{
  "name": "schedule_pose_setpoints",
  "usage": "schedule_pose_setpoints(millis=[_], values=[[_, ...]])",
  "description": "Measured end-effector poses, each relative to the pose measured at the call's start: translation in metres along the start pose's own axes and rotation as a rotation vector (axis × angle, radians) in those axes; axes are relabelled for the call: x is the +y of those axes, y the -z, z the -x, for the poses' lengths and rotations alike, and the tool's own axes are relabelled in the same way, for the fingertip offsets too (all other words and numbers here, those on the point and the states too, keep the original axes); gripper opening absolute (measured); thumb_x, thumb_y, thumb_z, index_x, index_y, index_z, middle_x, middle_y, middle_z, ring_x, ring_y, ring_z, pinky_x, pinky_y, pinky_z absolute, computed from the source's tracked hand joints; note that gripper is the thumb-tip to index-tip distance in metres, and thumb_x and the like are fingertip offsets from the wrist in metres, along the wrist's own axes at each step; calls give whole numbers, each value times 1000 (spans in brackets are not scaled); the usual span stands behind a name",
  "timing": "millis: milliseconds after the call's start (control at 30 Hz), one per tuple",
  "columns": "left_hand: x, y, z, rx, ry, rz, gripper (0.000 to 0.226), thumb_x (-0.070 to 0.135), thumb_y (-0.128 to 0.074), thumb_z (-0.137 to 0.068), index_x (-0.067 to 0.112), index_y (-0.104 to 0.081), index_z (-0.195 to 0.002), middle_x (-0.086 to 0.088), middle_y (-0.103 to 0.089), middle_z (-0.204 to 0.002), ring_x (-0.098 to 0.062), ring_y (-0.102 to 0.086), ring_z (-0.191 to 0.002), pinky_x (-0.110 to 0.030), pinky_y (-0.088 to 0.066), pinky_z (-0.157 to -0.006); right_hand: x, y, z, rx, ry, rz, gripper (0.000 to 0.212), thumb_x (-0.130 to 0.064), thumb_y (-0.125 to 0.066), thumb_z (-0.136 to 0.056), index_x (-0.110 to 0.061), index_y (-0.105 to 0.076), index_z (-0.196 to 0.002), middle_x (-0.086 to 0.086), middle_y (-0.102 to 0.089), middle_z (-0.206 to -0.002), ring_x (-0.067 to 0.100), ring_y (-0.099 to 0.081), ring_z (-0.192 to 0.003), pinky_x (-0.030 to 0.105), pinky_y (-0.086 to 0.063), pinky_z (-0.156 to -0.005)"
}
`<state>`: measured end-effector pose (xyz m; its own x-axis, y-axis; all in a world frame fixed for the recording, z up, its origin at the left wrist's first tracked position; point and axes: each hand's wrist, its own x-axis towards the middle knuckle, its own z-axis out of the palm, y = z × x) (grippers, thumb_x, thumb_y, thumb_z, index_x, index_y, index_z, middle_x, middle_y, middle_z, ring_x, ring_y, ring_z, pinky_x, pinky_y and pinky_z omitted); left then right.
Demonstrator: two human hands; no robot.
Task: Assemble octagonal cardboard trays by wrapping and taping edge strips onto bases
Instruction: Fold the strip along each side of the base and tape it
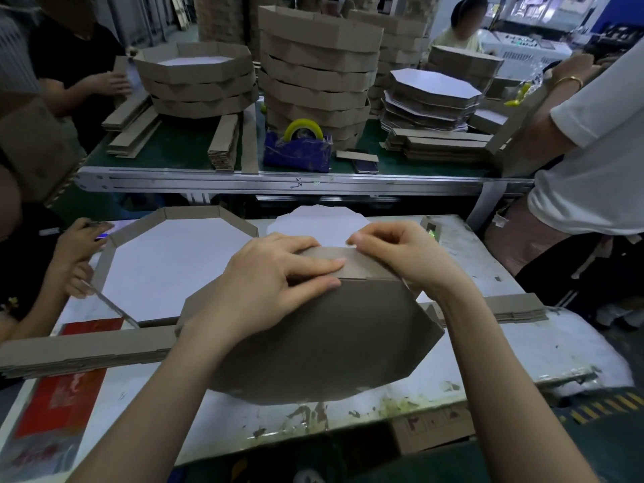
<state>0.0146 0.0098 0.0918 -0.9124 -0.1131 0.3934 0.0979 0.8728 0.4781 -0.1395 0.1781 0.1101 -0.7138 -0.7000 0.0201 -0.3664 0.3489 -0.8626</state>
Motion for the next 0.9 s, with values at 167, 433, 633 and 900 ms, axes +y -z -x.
schedule_pose_setpoints(millis=[167, 433, 633, 900], values=[[-7, -6, -10, 62, 23, 64, 31, 51, -56, -85, 42, -69, -112, 8, -67, -118, -14, -57, -108, -38, -48, -88, 60, 19, -40, 409, -194, -299, 15, -18, -60, -97, -15, -74, -92, -1, -69, -92, 11, -62, -92, 26, -56, -76], [-15, -11, -21, 62, 24, 106, 37, 60, -51, -83, 46, -63, -115, 20, -59, -120, -9, -57, -110, -43, -49, -92, 189, 49, -96, 664, -702, -202, 32, -15, -52, -97, -2, -62, -124, 15, -57, -110, 33, -57, -100, 46, -52, -94], [-20, -12, -31, 64, 20, 94, 35, 58, -53, -84, 47, -63, -115, 40, -52, -116, -2, -55, -110, -32, -47, -94, 234, 55, -121, 501, -900, -204, 31, -8, -60, -93, 2, -52, -121, 25, -50, -138, 43, -53, -122, 54, -50, -99], [-18, -14, -37, 65, 81, 79, 37, 57, -54, -82, 40, -68, -113, 19, -62, -123, -5, -56, -114, -40, -48, -96, 237, 58, -137, 593, -983, -420, 41, -2, -55, -92, 2, -48, -132, 23, -57, -127, 39, -53, -120, 49, -46, -105]])
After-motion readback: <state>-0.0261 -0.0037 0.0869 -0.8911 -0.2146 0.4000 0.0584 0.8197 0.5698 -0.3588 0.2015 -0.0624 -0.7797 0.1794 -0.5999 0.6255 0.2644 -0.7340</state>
